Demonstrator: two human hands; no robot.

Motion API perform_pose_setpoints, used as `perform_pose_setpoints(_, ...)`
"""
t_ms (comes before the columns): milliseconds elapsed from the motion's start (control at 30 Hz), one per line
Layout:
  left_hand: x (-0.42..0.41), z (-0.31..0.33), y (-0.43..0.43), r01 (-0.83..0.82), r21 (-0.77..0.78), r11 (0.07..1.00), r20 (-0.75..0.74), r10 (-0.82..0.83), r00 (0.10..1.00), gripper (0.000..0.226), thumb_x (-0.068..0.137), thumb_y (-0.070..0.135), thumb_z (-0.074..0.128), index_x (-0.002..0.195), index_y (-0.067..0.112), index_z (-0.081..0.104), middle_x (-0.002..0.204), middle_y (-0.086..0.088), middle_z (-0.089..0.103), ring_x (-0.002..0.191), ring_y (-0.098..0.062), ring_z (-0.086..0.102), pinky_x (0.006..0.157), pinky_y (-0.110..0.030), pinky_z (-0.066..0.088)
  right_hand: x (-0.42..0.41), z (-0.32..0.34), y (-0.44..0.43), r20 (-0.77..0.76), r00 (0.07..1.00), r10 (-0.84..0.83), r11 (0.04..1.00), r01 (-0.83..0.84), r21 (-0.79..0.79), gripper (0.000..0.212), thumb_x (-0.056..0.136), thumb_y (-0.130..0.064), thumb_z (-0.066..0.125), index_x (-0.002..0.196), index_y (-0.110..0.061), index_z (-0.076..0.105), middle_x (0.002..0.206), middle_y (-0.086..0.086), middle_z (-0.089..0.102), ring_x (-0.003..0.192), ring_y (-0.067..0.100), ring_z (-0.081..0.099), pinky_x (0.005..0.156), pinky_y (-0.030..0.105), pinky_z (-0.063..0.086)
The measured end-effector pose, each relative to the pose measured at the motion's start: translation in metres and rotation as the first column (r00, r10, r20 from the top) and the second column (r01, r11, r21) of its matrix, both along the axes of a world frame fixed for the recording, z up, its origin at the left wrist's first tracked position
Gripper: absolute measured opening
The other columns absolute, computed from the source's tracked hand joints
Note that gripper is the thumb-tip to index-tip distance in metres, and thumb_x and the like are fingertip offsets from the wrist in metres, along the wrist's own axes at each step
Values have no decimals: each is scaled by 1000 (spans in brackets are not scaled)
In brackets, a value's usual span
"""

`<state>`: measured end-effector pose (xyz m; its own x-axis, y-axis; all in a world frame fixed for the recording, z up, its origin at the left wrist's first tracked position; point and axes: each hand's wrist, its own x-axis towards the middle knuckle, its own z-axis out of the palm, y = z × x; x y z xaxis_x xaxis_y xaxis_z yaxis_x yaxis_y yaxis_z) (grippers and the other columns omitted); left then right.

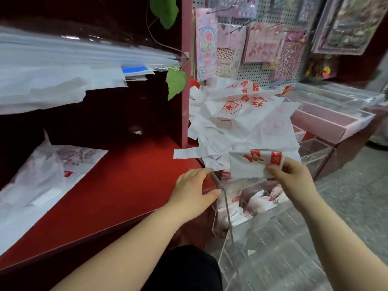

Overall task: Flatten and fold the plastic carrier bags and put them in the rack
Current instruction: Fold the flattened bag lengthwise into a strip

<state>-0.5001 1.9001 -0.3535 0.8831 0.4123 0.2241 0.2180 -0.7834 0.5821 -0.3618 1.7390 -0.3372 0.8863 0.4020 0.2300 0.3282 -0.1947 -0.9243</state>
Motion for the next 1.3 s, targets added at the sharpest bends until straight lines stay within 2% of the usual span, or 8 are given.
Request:
perform_pose_setpoints(100,31,-5,-8,31,47,998,-61,-28,998,58,89,36,53,141,23,29,145,6,33,136,-13,21,111,-26,8,19,-2,-5,17,998,-61,998,61,-12,36,82,5,57,65,-26,60,54,-7,62,73,25,54,78,49,47)
perform_pose_setpoints(300,56,-16,-13,46,27,999,-42,-45,998,60,89,34,55,142,24,27,144,5,33,136,-12,19,108,-21,0,32,-6,6,38,998,-46,999,47,-8,31,84,7,55,67,-19,59,76,17,59,69,17,51,67,29,40)
perform_pose_setpoints(400,55,-19,-11,9,-70,998,84,-3,996,51,86,25,60,133,27,40,115,14,52,124,-8,34,103,-16,-1,34,-7,10,50,997,-67,998,67,-10,19,84,7,54,77,-9,62,86,30,63,72,23,52,74,32,42)
perform_pose_setpoints(533,55,-24,-14,-25,-93,995,136,37,990,27,85,20,62,111,26,58,81,26,48,104,1,44,101,-9,-6,41,-9,13,46,998,-38,998,40,-39,15,84,7,53,87,-1,65,89,27,65,79,35,58,84,45,47)
perform_pose_setpoints(633,53,-28,-17,-53,-71,996,164,64,984,15,85,24,63,100,26,65,86,19,50,96,4,39,92,2,-14,42,-7,16,64,992,104,981,-92,-169,20,86,6,52,93,-7,65,80,11,66,71,18,55,70,22,44)
perform_pose_setpoints(933,48,-39,-19,-102,-85,991,221,118,968,7,79,23,69,85,24,71,75,22,46,105,-15,42,87,2,7,47,23,38,494,746,446,761,-25,-649,17,87,-2,51,97,2,65,87,25,59,84,33,54,64,32,26)
perform_pose_setpoints(1167,46,-44,-16,-93,-89,992,290,115,950,9,76,22,72,82,17,73,81,12,57,100,-19,42,86,3,11,40,22,51,460,635,620,547,70,-834,26,90,-11,46,109,-13,64,99,14,62,104,26,50,73,27,27)
perform_pose_setpoints(1300,46,-45,-15,-111,-100,989,313,138,940,8,74,17,74,81,15,72,79,13,56,97,-15,41,85,2,14,37,0,51,324,754,571,620,-137,-773,28,87,-11,53,115,-14,60,102,4,64,102,20,51,85,25,32)
